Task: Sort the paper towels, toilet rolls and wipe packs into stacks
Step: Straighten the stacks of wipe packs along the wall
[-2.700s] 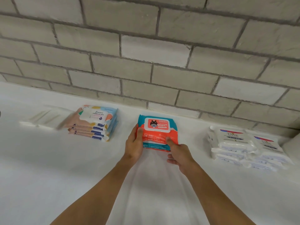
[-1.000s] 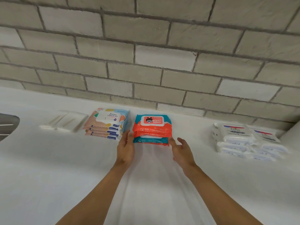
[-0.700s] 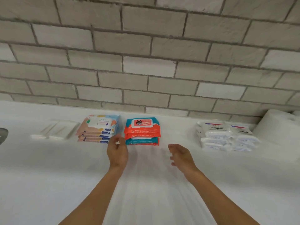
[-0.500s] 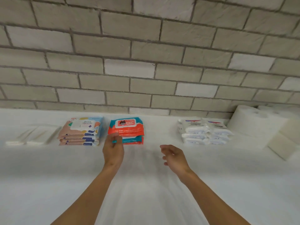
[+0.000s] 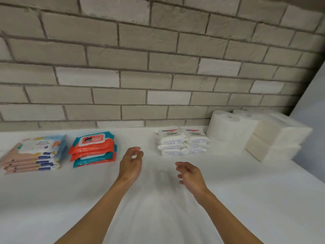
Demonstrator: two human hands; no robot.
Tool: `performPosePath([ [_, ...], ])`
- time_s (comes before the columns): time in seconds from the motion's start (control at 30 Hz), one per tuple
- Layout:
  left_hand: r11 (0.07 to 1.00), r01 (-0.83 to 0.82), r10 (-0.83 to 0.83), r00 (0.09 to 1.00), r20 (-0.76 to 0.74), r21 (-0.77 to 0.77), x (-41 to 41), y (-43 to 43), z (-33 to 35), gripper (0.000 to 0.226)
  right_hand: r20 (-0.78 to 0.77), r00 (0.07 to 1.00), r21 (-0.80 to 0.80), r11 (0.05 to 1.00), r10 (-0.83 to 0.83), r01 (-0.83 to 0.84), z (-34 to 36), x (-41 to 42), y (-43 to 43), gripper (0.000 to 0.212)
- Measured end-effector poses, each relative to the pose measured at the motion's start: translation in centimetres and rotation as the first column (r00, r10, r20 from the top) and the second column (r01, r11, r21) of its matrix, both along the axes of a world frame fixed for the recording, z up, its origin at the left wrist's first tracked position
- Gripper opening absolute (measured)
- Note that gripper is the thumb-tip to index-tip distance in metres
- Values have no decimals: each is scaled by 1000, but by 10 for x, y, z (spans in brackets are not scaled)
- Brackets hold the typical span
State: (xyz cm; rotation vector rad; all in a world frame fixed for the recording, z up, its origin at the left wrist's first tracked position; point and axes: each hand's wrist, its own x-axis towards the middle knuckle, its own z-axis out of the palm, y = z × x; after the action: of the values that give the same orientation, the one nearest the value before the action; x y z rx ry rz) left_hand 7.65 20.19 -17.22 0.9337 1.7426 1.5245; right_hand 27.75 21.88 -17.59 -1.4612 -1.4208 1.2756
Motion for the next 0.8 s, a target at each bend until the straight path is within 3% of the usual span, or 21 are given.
performPosePath([
  [0.13, 996, 71, -70, 997, 14, -48, 29, 22, 1, 30, -38, 999, -54, 998, -20, 18, 0, 25, 28, 16],
  [0.23, 990, 119, -111, 988, 104, -72, 44, 41, 0, 39, -80, 996, -129, 991, -40, 30, 1, 36, 49, 15],
  [0.5, 971, 116, -65, 970, 233, -211, 67, 98, 11, 68, -262, 962, -354, 935, -73, -25, -11, 42, 111, 63],
  [0.8, 958, 59, 13, 969, 247, -282, 65, 147, 4, 68, -397, 912, -393, 917, -101, -69, -18, 16, 156, 60],
])
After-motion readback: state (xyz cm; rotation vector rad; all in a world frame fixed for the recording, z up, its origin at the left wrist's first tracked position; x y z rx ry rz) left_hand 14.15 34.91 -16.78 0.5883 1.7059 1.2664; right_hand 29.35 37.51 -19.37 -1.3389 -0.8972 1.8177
